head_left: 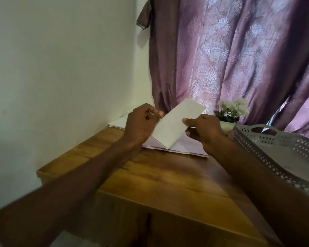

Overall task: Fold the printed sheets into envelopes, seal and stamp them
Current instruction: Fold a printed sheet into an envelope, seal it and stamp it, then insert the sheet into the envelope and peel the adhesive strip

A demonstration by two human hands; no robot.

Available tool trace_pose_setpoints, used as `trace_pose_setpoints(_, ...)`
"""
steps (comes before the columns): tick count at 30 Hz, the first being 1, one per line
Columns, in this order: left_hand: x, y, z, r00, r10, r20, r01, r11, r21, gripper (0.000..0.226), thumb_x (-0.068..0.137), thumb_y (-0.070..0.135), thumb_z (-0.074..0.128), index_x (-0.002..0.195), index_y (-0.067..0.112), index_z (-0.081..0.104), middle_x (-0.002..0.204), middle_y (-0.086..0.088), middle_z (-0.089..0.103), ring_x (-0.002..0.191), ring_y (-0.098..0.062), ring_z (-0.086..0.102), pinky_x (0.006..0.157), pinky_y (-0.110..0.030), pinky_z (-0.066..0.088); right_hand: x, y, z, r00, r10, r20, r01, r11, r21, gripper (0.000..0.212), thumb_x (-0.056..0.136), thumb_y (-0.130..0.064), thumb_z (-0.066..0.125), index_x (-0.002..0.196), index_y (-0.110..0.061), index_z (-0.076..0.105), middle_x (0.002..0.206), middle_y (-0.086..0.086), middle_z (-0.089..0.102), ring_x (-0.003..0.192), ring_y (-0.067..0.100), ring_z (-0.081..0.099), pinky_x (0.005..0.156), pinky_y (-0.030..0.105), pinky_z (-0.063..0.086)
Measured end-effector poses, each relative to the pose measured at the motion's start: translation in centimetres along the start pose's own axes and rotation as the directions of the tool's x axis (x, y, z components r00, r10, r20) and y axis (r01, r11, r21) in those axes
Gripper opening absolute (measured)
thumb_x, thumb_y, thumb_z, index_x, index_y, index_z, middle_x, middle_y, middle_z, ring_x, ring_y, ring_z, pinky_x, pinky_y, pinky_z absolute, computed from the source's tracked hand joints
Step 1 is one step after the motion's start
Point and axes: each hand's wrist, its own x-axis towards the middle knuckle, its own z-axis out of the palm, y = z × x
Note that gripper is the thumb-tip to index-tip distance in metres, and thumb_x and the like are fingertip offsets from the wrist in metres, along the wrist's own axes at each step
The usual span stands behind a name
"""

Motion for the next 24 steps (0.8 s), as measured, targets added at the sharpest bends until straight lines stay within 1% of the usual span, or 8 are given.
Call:
trace_pose_setpoints(2,2.1,-1.8,0.4,1.0,0.018,-0.013,-0.015,0.979,0.204,0.013,0.103,0.023,0.063,0.108,0.014,0.071,0.107,-0.003,0.076,0.092,-0.018,0.071,0.089,-0.033,0.059,2.8,0.3,0.5,0.999,0.0,-0.037,-0.005,0.991,-0.132,0.038,0.083,0.004,0.08,0.116,0.005,0.062,0.113,0.026,0.071,0.077,0.027,0.069,0.049,0.024,0.052)
trace_pose_setpoints(4,3.5,-4.0,1.0,0.997,0.037,0.072,-0.063,0.911,0.407,0.014,0.103,0.024,0.061,0.112,0.017,0.07,0.108,-0.005,0.076,0.093,-0.02,0.069,0.085,-0.032,0.056,4.9,1.1,0.9,0.999,-0.022,-0.05,0.007,0.96,-0.28,0.041,0.082,0.003,0.08,0.116,0.007,0.059,0.112,0.031,0.069,0.078,0.03,0.069,0.043,0.025,0.05)
trace_pose_setpoints(5,3.9,-5.2,1.4,0.99,0.036,0.139,-0.099,0.871,0.481,0.017,0.103,0.027,0.061,0.116,0.019,0.069,0.112,-0.005,0.076,0.095,-0.02,0.068,0.082,-0.03,0.052,5.6,1.8,1.2,0.997,-0.055,-0.048,0.031,0.917,-0.398,0.04,0.082,-0.002,0.081,0.114,0.005,0.057,0.112,0.029,0.069,0.082,0.031,0.07,0.049,0.03,0.055)
trace_pose_setpoints(7,4.4,-6.7,2.1,0.969,0.019,0.245,-0.155,0.821,0.549,0.03,0.102,0.04,0.061,0.125,0.022,0.068,0.123,-0.003,0.073,0.107,-0.021,0.065,0.086,-0.029,0.046,6.4,3.3,1.5,0.985,-0.17,-0.018,0.112,0.722,-0.682,0.048,0.084,-0.017,0.079,0.121,-0.003,0.051,0.112,0.019,0.069,0.096,0.033,0.069,0.071,0.038,0.056)
trace_pose_setpoints(9,4.5,-7.5,2.2,0.956,0.025,0.293,-0.193,0.806,0.559,0.04,0.101,0.048,0.06,0.134,0.026,0.064,0.133,-0.002,0.07,0.116,-0.021,0.063,0.092,-0.031,0.046,6.5,4.9,1.6,0.957,-0.28,0.073,0.222,0.551,-0.805,0.05,0.088,-0.029,0.073,0.127,-0.009,0.049,0.11,0.009,0.065,0.105,0.031,0.064,0.068,0.031,0.043)
trace_pose_setpoints(13,4.3,-7.8,2.6,0.902,-0.054,0.429,-0.226,0.787,0.575,0.053,0.104,0.053,0.051,0.151,0.028,0.049,0.151,-0.003,0.058,0.128,-0.024,0.06,0.105,-0.037,0.047,6.3,6.5,1.2,0.944,-0.284,0.168,0.276,0.399,-0.875,0.039,0.092,-0.046,0.063,0.119,-0.018,0.06,0.117,0.004,0.067,0.093,0.019,0.056,0.073,0.029,0.036)
trace_pose_setpoints(20,5.3,-7.4,2.7,0.859,-0.118,0.499,-0.186,0.835,0.518,0.05,0.108,0.044,0.048,0.156,0.034,0.04,0.165,0.0,0.042,0.141,-0.026,0.05,0.117,-0.04,0.042,5.7,6.6,1.3,0.949,-0.274,0.157,0.251,0.351,-0.902,0.031,0.088,-0.038,0.064,0.105,-0.013,0.069,0.112,0.008,0.069,0.103,0.026,0.063,0.074,0.029,0.037)
trace_pose_setpoints(24,5.7,-7.9,2.6,0.866,-0.082,0.493,-0.173,0.876,0.45,0.047,0.107,0.041,0.053,0.153,0.035,0.046,0.165,0.004,0.042,0.143,-0.023,0.047,0.109,-0.028,0.037,5.4,6.8,1.5,0.932,-0.331,0.147,0.268,0.359,-0.894,0.027,0.091,-0.037,0.062,0.102,-0.013,0.07,0.109,0.008,0.069,0.101,0.025,0.063,0.074,0.03,0.038)
